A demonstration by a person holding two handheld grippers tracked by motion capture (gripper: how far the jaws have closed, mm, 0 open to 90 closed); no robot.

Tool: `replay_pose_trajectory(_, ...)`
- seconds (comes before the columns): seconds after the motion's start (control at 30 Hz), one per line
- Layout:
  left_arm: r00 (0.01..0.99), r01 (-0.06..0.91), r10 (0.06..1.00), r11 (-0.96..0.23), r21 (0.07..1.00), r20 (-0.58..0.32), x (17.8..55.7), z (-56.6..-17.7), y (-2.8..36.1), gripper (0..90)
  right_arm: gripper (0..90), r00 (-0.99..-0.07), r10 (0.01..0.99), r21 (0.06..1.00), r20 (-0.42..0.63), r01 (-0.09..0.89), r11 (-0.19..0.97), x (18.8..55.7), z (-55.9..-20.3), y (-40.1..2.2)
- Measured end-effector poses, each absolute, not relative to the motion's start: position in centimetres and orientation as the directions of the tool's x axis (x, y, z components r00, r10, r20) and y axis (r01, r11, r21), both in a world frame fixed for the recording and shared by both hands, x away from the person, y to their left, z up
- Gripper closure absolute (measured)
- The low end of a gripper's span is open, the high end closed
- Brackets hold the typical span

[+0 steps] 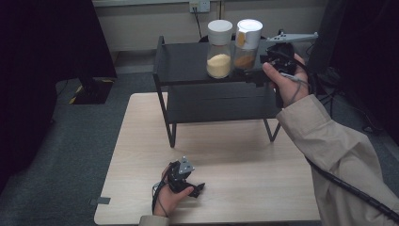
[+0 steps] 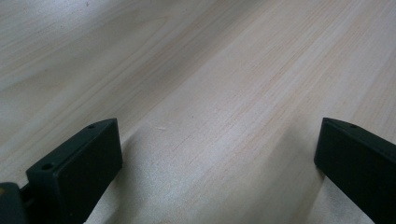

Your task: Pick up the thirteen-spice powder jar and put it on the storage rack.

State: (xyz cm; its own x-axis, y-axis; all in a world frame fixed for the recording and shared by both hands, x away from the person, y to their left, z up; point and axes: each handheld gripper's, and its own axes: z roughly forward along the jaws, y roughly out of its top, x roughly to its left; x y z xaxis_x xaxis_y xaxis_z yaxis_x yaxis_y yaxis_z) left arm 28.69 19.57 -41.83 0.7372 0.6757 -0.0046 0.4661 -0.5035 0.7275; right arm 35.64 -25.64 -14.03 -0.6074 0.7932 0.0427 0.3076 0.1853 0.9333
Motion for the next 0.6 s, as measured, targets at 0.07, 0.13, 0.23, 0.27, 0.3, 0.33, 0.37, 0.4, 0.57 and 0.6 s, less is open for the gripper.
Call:
replay_pose_trajectory(0.07, 0.737, 0.466, 0.676, -0.503, 0.728, -0.005, 28.7, -41.8, 19.6, 0.0, 0.1, -0.612, 0.790, 0.932, 0.045, 0.310, 0.187, 35.3, -14.3, -25.7)
replay_pose_trajectory(0.13, 0.737, 0.466, 0.676, -0.504, 0.727, -0.005, 28.7, -41.8, 19.6, 0.0, 0.1, -0.618, 0.785, 0.931, 0.048, 0.311, 0.189, 35.1, -14.4, -25.7)
replay_pose_trajectory(0.23, 0.737, 0.466, 0.676, -0.504, 0.727, -0.004, 28.7, -41.8, 19.6, 0.0, 0.0, -0.629, 0.776, 0.931, 0.048, 0.309, 0.192, 34.6, -14.7, -25.8)
replay_pose_trajectory(0.27, 0.737, 0.466, 0.675, -0.504, 0.727, -0.004, 28.7, -41.8, 19.6, 0.0, 0.1, -0.632, 0.773, 0.932, 0.051, 0.307, 0.190, 34.4, -14.7, -25.8)
replay_pose_trajectory(0.3, 0.738, 0.466, 0.675, -0.504, 0.727, -0.004, 28.7, -41.8, 19.6, 0.0, 0.1, -0.634, 0.771, 0.932, 0.050, 0.307, 0.191, 34.3, -14.8, -25.8)
replay_pose_trajectory(0.33, 0.737, 0.466, 0.676, -0.504, 0.727, -0.004, 28.7, -41.8, 19.6, 0.0, 0.0, -0.636, 0.770, 0.933, 0.048, 0.304, 0.194, 34.1, -14.8, -25.8)
replay_pose_trajectory(0.37, 0.737, 0.466, 0.676, -0.504, 0.727, -0.004, 28.7, -41.8, 19.6, 0.0, 0.1, -0.640, 0.767, 0.933, 0.050, 0.304, 0.193, 34.0, -14.9, -25.9)
replay_pose_trajectory(0.4, 0.737, 0.466, 0.676, -0.504, 0.727, -0.004, 28.7, -41.8, 19.6, 0.0, 0.0, -0.641, 0.766, 0.934, 0.053, 0.303, 0.189, 33.8, -15.0, -25.9)
replay_pose_trajectory(0.57, 0.737, 0.466, 0.676, -0.503, 0.728, -0.004, 28.7, -41.8, 19.6, 0.0, 0.0, -0.665, 0.744, 0.933, 0.062, 0.305, 0.194, 33.2, -15.8, -26.0)
replay_pose_trajectory(0.6, 0.737, 0.466, 0.676, -0.504, 0.728, -0.004, 28.7, -41.8, 19.6, 0.0, 0.0, -0.671, 0.739, 0.932, 0.067, 0.307, 0.194, 33.2, -16.0, -26.0)
